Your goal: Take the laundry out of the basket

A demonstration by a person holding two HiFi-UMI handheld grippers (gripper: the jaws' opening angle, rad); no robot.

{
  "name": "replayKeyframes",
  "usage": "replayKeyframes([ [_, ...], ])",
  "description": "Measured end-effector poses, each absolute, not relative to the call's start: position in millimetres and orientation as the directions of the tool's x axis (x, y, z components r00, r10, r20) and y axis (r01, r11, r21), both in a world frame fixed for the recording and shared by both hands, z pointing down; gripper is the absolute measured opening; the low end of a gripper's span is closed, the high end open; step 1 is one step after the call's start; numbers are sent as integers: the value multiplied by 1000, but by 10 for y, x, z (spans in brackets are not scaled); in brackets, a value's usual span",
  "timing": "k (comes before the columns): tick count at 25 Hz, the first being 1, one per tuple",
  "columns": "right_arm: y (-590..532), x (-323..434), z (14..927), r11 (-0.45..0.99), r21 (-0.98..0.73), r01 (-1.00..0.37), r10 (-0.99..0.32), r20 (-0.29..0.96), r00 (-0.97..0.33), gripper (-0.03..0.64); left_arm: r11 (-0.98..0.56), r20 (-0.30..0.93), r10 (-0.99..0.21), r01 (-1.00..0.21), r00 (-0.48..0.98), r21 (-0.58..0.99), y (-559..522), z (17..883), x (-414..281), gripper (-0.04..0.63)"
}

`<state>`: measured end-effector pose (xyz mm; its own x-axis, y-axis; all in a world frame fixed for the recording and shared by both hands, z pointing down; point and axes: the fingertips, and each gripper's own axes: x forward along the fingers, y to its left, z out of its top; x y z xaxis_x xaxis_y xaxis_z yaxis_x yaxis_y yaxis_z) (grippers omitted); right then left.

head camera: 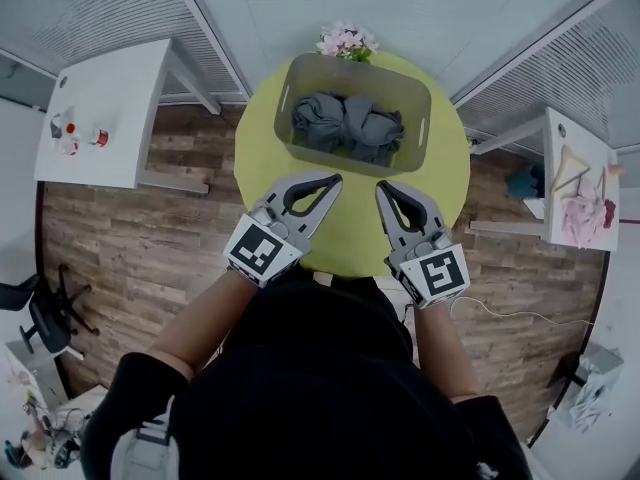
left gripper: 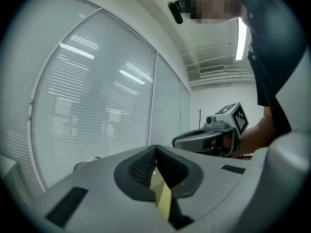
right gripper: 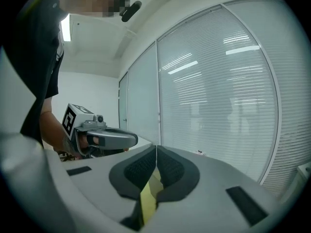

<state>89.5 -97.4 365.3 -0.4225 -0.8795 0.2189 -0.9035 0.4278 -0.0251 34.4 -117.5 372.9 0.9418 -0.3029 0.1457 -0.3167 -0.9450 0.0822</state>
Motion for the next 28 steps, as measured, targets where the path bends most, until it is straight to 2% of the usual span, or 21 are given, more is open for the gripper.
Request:
replayKeyframes([
  [8,-1459,1489,3971,596,-36,-802,-752,326,-573,23,-861,172,-489,-505,855,65,-1539,3807,901,11],
  [15,-1835,1628,4381,737,-48,-675,-589,444,-675,25,-779,190,-608,-625,771,47,-1877,3988,1135,11],
  [20,-2133,1596,4715,787,-72,-612,-478,556,-680,26,-761,204,-632,-649,748,20,-2167,4117,1170,11],
  [28,-2577,1449,5174,818,-80,-570,-379,671,-637,32,-749,211,-648,-662,732,-5,-2653,4377,1047,11],
])
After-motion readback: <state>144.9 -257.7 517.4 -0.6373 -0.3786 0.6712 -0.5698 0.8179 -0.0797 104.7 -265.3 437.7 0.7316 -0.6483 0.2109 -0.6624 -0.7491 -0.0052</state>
